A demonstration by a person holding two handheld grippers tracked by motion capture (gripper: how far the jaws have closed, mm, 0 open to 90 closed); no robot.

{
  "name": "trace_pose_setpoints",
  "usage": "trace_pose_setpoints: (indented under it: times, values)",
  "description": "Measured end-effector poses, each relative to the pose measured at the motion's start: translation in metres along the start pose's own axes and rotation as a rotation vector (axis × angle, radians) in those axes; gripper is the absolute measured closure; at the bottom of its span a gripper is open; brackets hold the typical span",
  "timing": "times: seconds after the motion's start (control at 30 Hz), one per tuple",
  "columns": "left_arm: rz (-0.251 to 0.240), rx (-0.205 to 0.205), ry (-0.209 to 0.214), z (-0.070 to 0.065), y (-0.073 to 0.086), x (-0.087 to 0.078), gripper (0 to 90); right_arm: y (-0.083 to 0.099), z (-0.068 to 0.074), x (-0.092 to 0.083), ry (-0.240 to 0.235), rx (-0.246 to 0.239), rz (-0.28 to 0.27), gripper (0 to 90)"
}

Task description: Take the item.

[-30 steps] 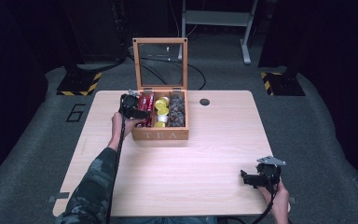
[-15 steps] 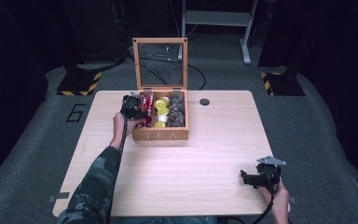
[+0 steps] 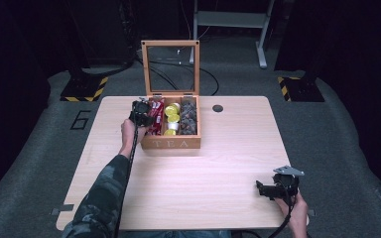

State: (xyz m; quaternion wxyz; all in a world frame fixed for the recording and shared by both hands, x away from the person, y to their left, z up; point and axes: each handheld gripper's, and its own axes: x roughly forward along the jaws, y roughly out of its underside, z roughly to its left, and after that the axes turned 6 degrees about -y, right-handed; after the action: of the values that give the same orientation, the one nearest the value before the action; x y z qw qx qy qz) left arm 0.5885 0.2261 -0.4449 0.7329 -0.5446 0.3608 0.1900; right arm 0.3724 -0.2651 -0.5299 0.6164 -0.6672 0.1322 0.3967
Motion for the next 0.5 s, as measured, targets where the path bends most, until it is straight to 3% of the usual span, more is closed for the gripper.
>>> trace_pose_setpoints:
  times: [0.2,0.5]
  values:
    - [-0.005,-0.011,-0.005,0.0,-0.001,-0.004,83.1,0.0,0.0,0.0,0.0,0.001,0.0,0.0]
    - [-0.052,-0.032,0.013,0.001,-0.003,-0.017,83.1,0.0,0.0,0.0,-0.001,0.002,-0.004,0.0]
